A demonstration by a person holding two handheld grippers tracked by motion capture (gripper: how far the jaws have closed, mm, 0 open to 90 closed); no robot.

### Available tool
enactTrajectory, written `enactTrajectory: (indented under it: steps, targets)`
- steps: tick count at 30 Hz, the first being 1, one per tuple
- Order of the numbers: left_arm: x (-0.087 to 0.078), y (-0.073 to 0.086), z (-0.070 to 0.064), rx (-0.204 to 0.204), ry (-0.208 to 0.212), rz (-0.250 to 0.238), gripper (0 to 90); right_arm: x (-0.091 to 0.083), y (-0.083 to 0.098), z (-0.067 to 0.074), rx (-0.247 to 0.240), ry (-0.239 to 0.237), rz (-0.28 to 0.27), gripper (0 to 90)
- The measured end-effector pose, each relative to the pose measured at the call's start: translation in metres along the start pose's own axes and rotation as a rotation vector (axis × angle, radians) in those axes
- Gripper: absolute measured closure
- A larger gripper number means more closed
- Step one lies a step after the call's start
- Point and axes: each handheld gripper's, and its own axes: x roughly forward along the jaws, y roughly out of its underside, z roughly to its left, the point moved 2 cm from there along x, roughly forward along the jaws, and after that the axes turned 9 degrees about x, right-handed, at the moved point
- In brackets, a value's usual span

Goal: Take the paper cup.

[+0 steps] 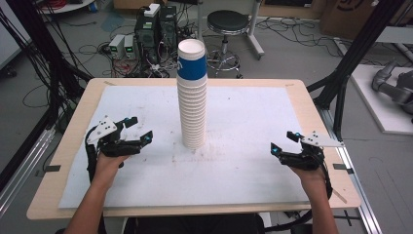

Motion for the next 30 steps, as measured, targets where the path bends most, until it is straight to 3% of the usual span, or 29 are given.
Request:
enactTrajectory:
  steps: [10, 16, 22, 23, 30]
  targets:
    - [-0.001, 0.001, 0.002, -0.009, -0.005, 0.008, 14.8, 0.006, -0.002, 0.0, 0.002, -0.026, -0.002, 19.1]
    - [-0.002, -0.004, 0.002, -0.013, 0.003, 0.004, 14.8, 0.011, -0.012, 0.009, 0.004, -0.068, -0.025, 19.1]
    - [-0.007, -0.014, 0.004, -0.009, 0.02, 0.01, 14.8, 0.026, -0.033, 0.025, 0.021, -0.174, -0.036, 19.1]
    - [-0.008, -0.015, 0.005, -0.011, 0.02, 0.01, 14.8, 0.032, -0.043, 0.033, 0.005, -0.207, -0.04, 19.1]
    - [-0.013, -0.015, 0.009, -0.014, 0.016, 0.023, 14.8, 0.053, -0.076, 0.055, -0.058, -0.28, -0.047, 19.0]
